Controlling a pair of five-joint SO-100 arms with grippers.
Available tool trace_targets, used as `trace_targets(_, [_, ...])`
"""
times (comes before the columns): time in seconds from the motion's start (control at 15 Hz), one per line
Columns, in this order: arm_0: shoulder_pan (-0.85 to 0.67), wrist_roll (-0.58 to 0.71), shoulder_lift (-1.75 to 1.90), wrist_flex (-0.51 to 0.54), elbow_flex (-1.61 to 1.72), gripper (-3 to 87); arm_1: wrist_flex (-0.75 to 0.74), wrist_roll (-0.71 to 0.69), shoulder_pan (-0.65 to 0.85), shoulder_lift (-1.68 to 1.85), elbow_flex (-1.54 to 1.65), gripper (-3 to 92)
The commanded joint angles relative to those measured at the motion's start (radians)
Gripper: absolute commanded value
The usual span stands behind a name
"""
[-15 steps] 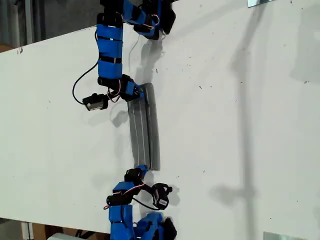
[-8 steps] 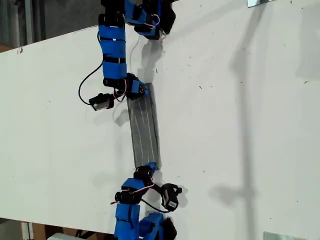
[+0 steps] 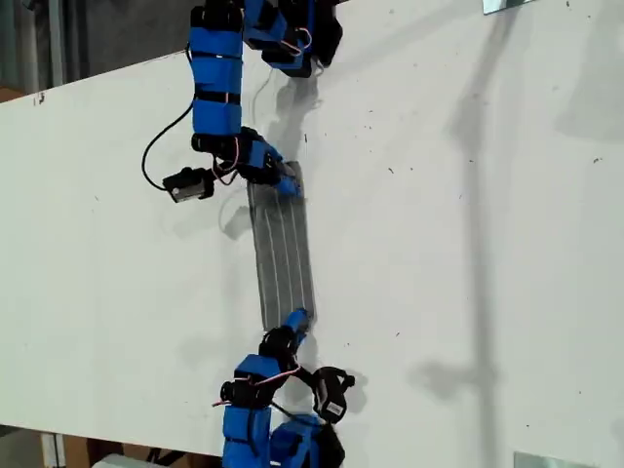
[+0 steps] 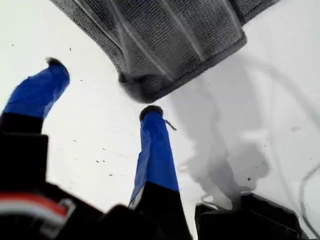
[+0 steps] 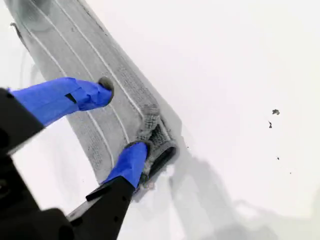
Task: Grasp corners of a square towel and fold twice.
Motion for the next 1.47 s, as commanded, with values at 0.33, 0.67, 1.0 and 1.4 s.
trace_targets(0.33, [-0.118, -0.003, 0.483, -0.044, 0.373, 19.9, -0.255, -0.146, 0.279, -0.140, 0.149, 40.4])
trace_targets(0.67, [-0.155, -0.058, 0.908, 0.063, 0.623, 19.8, -0.242, -0.202, 0.360, -0.380, 0.029, -0.1])
trace_targets(1.0, [-0.166, -0.094, 1.399, 0.331, 0.782, 19.5, -0.299, -0.049, 0.380, 0.074, 0.451, -0.1])
trace_targets(1.4, [-0.256, 0.021, 1.440, 0.328, 0.795, 18.9, 0.032, 0.107, 0.164, 0.535, 0.147, -0.1])
